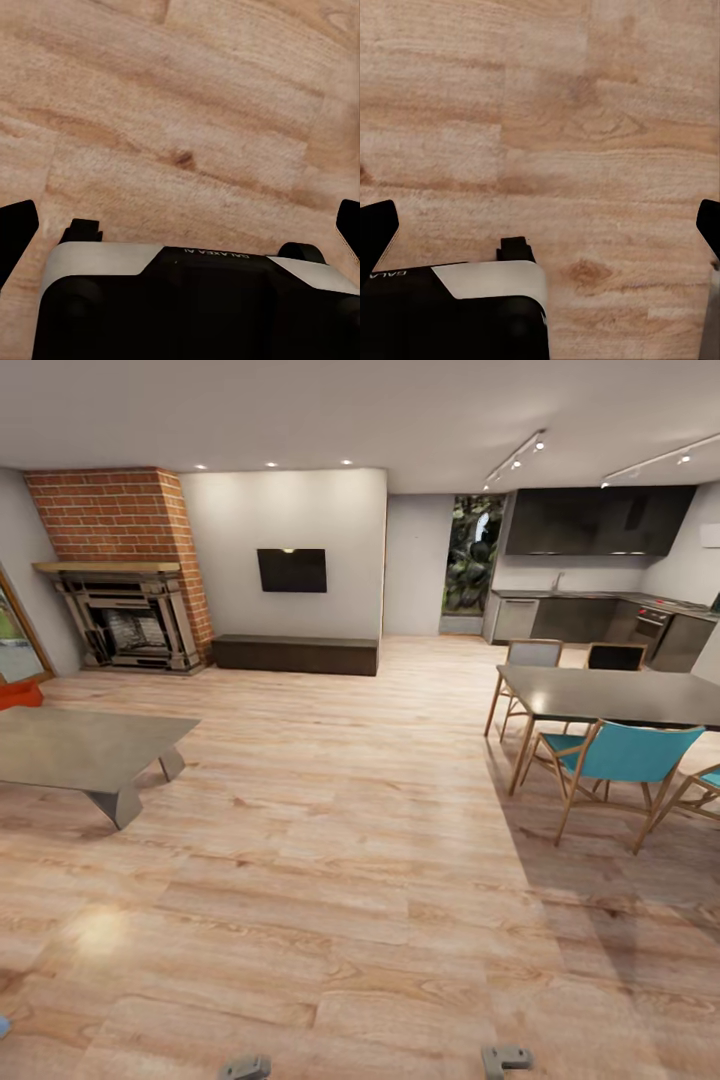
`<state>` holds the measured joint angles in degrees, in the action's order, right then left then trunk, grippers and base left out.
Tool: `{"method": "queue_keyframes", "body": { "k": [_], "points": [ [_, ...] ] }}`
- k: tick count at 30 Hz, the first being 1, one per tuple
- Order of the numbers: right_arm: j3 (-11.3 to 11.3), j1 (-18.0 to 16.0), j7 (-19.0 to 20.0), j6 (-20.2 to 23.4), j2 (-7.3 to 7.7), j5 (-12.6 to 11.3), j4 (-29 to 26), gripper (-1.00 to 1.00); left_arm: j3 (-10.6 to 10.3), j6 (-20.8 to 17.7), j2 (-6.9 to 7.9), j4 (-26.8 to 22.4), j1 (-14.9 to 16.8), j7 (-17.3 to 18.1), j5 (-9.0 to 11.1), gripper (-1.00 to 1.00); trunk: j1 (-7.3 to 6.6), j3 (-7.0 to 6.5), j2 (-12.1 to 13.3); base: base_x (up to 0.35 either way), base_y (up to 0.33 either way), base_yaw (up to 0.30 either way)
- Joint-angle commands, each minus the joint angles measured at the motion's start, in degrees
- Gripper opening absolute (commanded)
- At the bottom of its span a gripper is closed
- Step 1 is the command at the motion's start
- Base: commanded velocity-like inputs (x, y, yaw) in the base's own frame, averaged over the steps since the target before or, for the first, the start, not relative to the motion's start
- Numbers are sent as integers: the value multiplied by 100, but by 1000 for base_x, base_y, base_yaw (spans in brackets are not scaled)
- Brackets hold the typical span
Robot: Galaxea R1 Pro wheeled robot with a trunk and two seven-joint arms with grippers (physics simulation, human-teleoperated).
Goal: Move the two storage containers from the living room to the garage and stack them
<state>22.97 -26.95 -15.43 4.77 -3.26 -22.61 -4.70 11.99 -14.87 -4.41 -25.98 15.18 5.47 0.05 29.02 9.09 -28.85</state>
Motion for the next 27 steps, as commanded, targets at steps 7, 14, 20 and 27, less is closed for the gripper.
{"method": "queue_keyframes", "body": {
  "k": [7,14,20,27],
  "points": [
    [49,-3,-31,41,1,-34,-13,100,44,-42,-7,-13,3,33,-2,100,6,10,-9,333,0,0],
    [49,-3,-32,40,1,-35,-13,100,42,-42,-7,-13,3,33,-6,100,6,10,-9,333,0,0],
    [49,-3,-31,41,1,-33,-13,100,40,-42,-6,-13,3,33,-13,100,6,10,-9,333,0,0],
    [49,-3,-31,40,1,-34,-13,100,40,-42,-7,-13,3,33,-7,100,6,10,-9,333,0,0]
  ]
}}
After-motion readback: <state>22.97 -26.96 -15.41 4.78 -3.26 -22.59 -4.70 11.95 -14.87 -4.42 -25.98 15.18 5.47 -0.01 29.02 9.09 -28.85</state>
